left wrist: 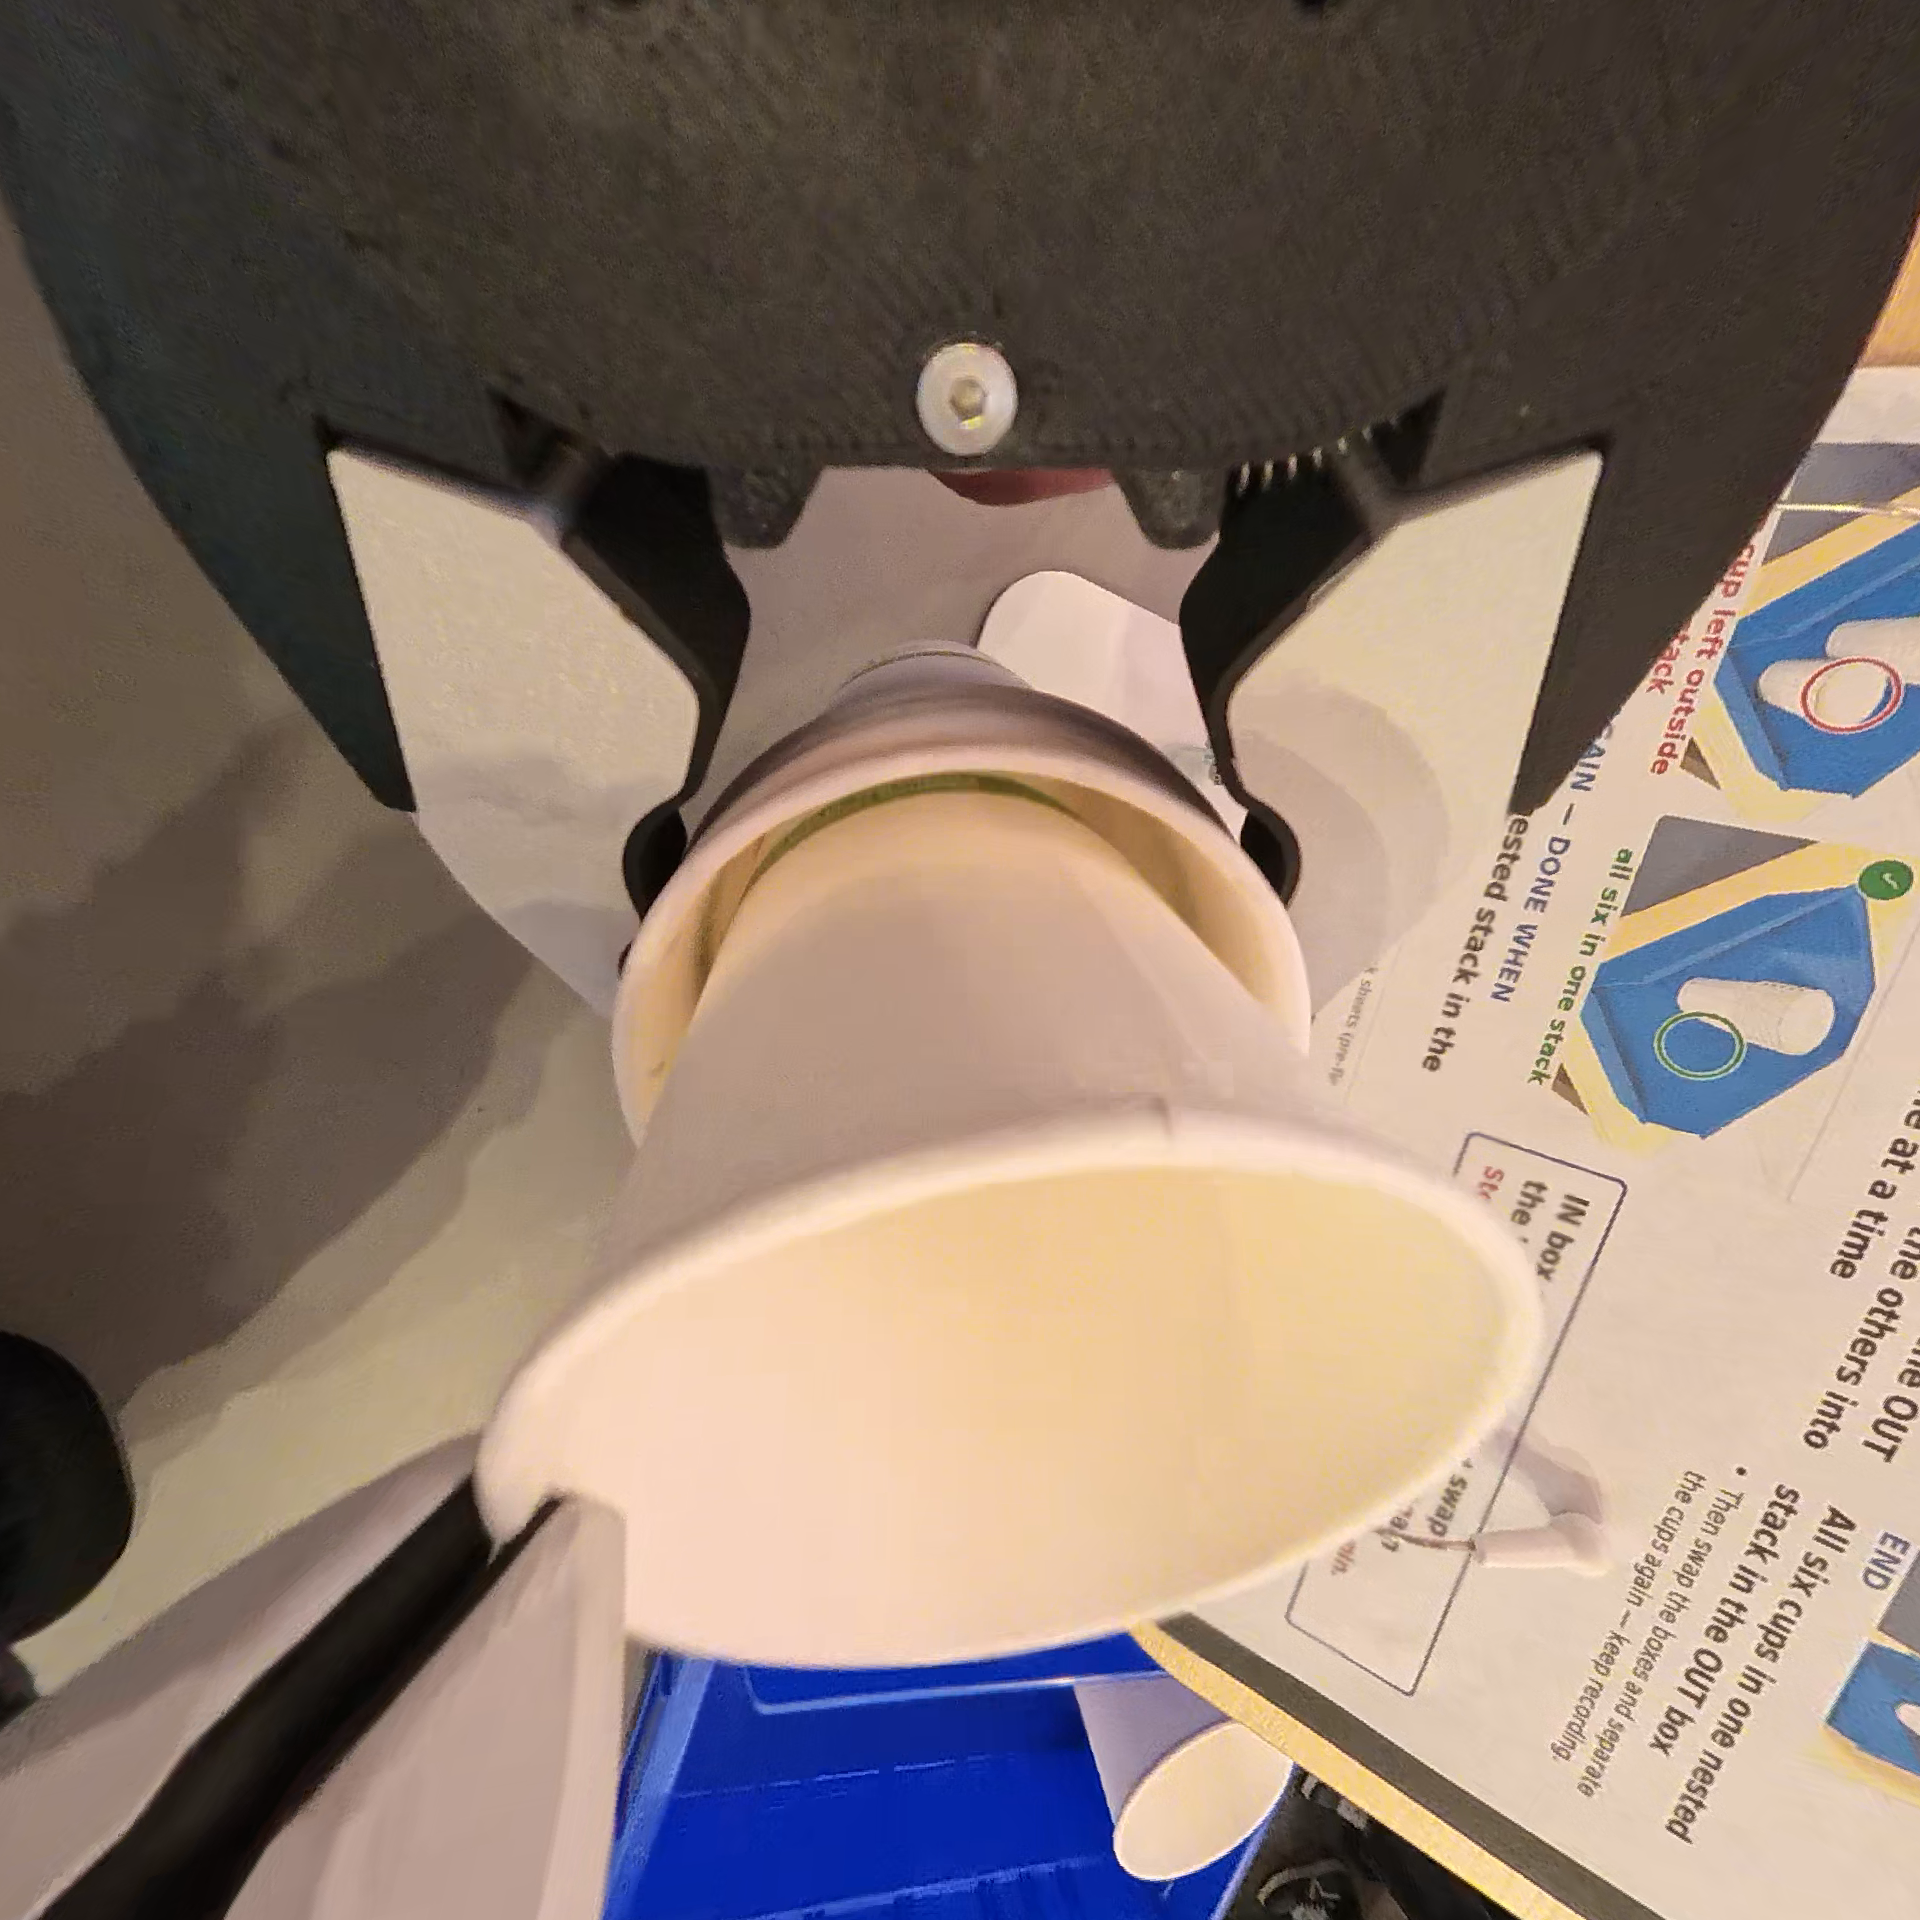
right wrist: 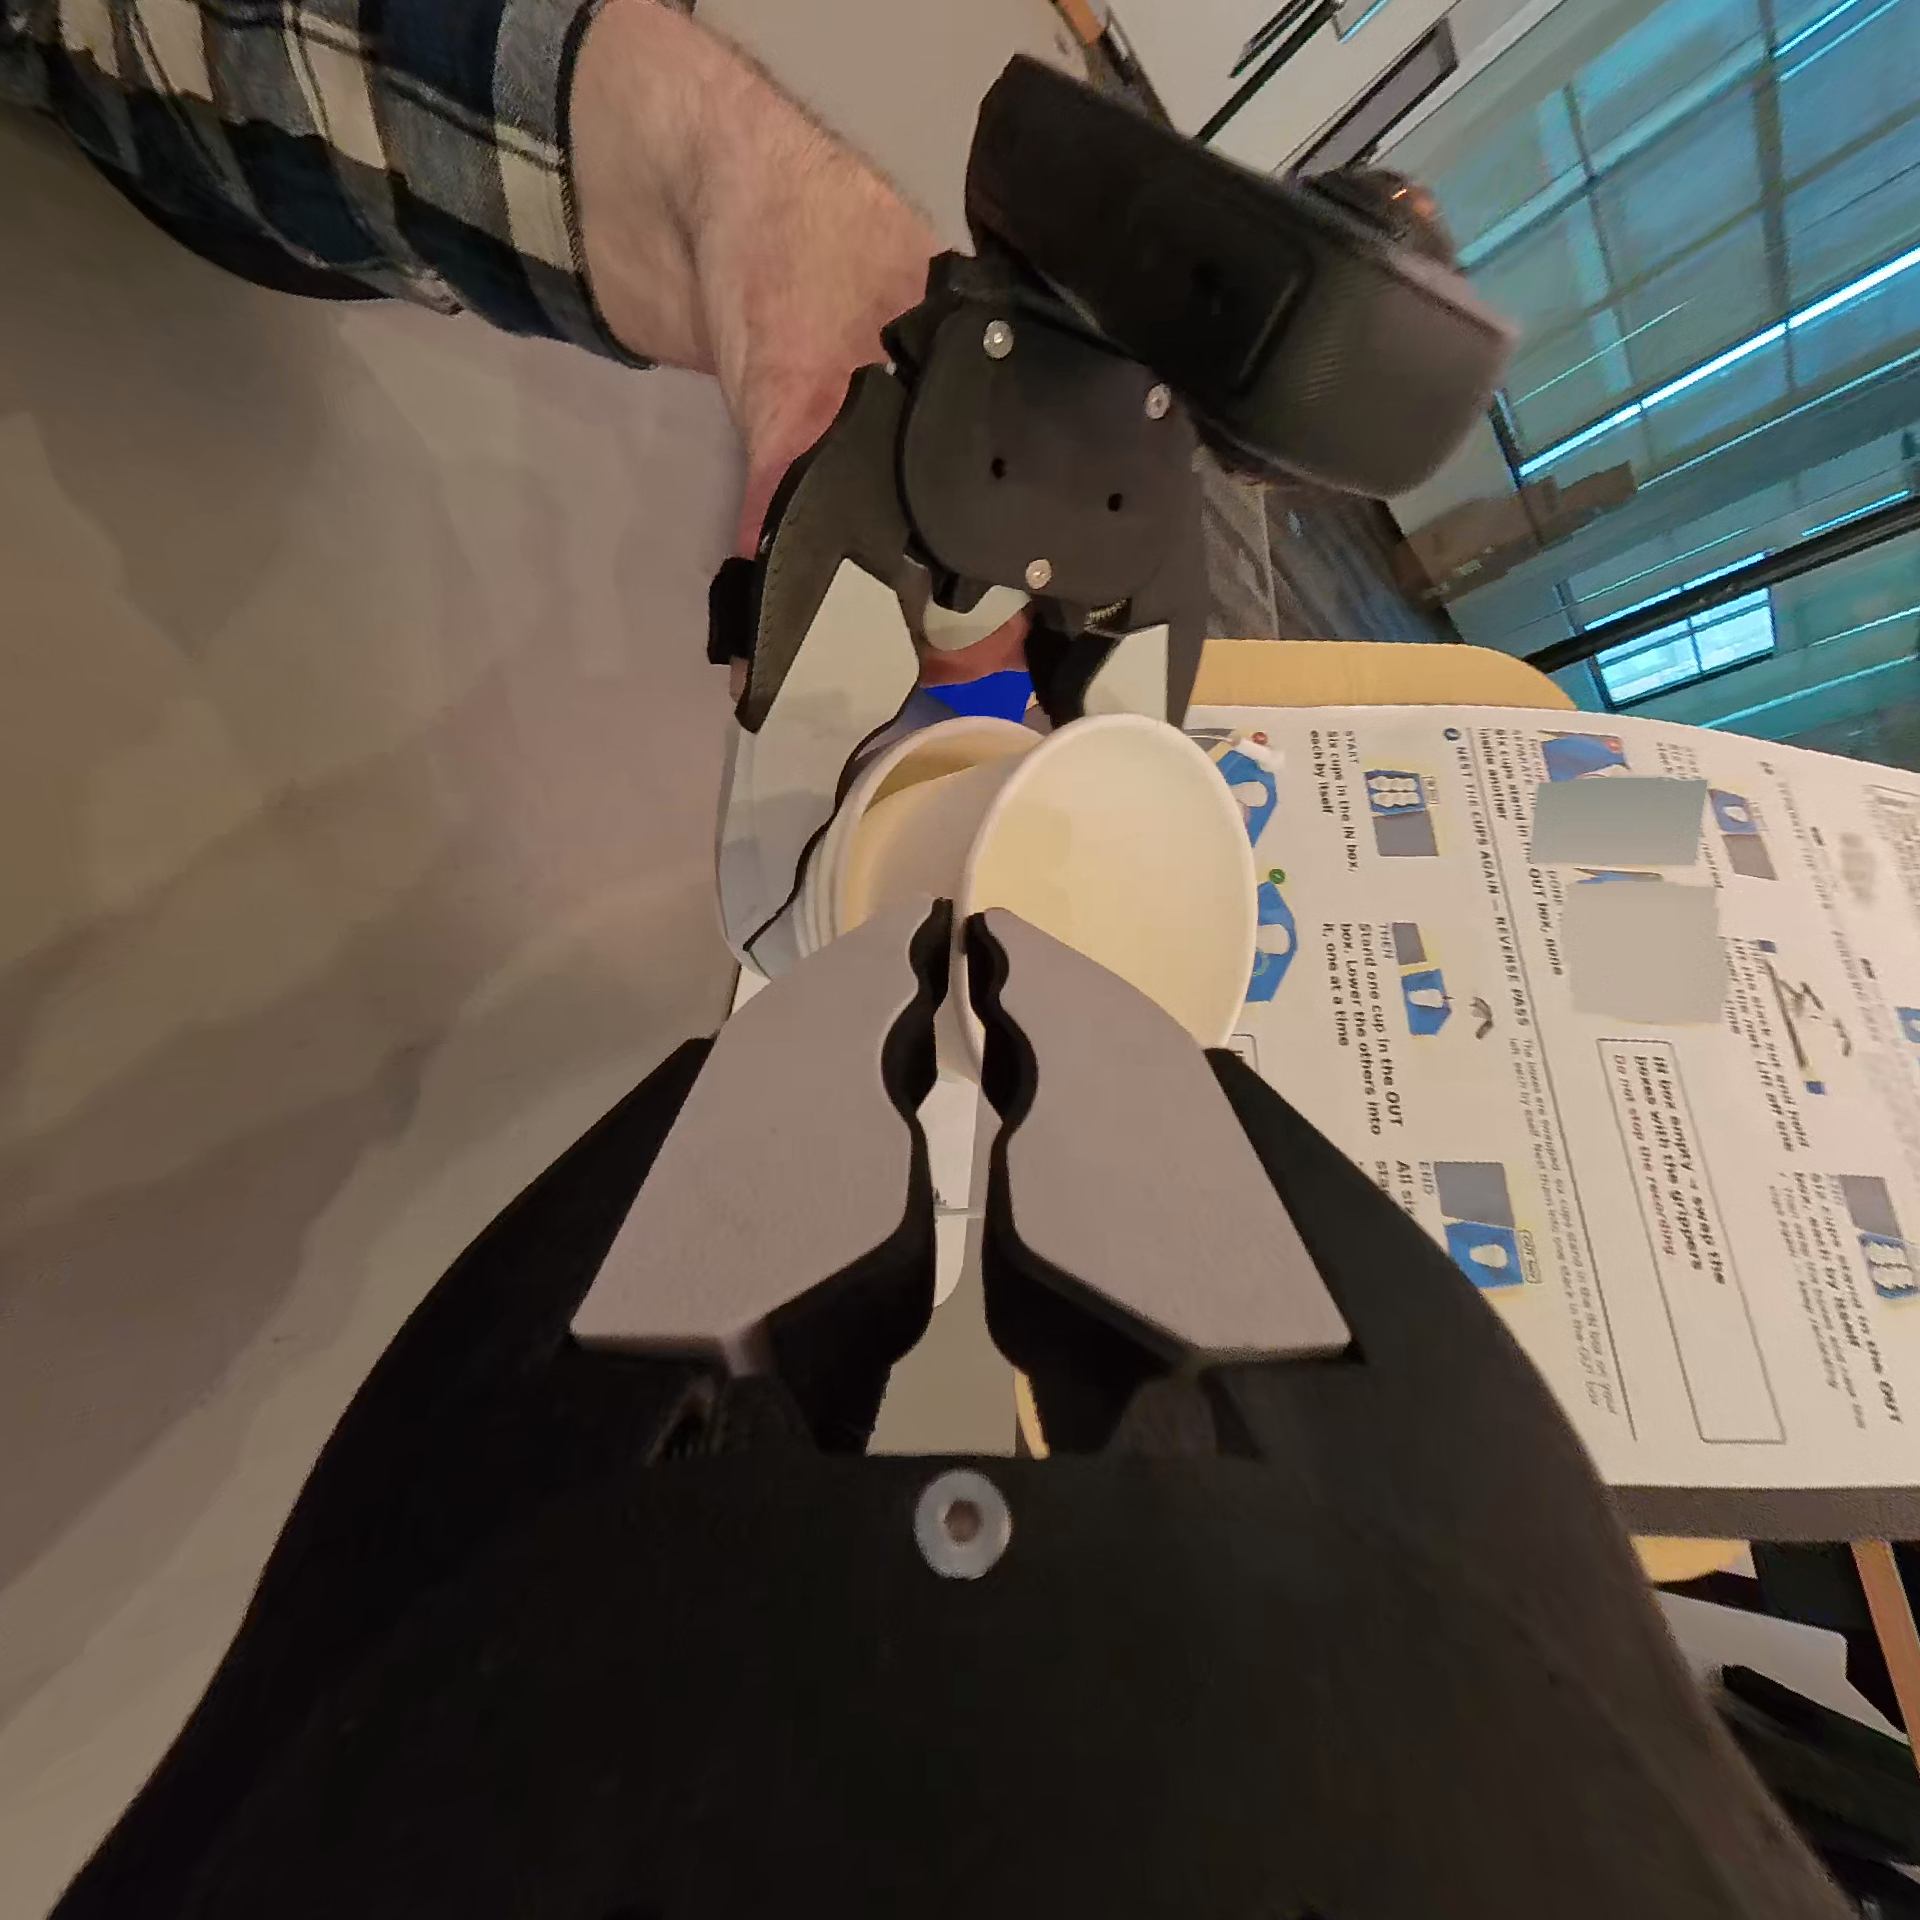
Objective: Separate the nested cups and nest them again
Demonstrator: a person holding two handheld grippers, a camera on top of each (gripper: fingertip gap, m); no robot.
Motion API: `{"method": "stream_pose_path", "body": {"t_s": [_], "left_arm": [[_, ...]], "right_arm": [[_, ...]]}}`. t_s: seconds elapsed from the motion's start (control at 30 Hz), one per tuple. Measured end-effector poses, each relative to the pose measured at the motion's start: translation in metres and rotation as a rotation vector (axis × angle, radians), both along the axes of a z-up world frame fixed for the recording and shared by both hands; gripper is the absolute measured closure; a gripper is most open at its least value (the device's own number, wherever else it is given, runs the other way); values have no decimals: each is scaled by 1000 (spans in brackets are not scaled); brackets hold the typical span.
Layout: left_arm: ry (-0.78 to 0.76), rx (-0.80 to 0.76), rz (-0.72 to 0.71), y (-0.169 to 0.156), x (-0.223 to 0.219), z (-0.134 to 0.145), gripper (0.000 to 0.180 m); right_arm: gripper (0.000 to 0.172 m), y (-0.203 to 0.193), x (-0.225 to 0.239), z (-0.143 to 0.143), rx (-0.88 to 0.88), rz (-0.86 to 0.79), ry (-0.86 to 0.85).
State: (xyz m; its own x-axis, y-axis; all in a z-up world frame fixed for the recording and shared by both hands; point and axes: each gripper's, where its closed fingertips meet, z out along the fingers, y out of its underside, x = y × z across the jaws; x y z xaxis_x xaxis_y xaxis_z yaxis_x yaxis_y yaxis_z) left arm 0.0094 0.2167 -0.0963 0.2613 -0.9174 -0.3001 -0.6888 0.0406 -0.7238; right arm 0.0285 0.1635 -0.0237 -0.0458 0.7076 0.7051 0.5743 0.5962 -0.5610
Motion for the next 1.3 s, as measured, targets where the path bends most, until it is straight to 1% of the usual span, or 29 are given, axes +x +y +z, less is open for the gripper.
{"method": "stream_pose_path", "body": {"t_s": [0.3, 0.47, 0.53, 0.6, 0.67, 0.73, 0.83, 0.9, 1.03, 1.17, 1.3], "left_arm": [[-7, -5, -1, 2, 1, -2, 73], [-18, -10, -1, 2, 1, -1, 74], [-21, -10, -2, 2, 1, 0, 73], [-26, -11, -3, 2, 1, 1, 73], [-25, -11, -5, 1, 2, 1, 73], [-27, -10, -5, 0, 2, 1, 74], [-29, -9, -8, 0, 3, 2, 74], [-30, -8, -10, -1, 3, 3, 74], [-32, -2, -12, -3, 3, 5, 74], [-33, 1, -12, -3, 2, 6, 74], [-32, -1, -9, -2, 1, 6, 74]], "right_arm": [[169, 5, 22, 38, 55, -53, 134], [169, 10, 51, 67, 104, -121, 213], [169, 16, 71, 82, 147, -186, 251], [169, 25, 98, 97, 196, -286, 281], [169, 41, 131, 106, 258, -428, 286], [169, 62, 169, 109, 321, -598, 257], [169, 96, 223, 99, 364, -832, 176], [169, 119, 253, 86, 350, -935, 144], [169, 163, 308, 46, 285, -1107, 70], [168, 198, 349, 1, 197, -1216, -2], [168, 217, 370, -31, 113, -1263, -50]]}}
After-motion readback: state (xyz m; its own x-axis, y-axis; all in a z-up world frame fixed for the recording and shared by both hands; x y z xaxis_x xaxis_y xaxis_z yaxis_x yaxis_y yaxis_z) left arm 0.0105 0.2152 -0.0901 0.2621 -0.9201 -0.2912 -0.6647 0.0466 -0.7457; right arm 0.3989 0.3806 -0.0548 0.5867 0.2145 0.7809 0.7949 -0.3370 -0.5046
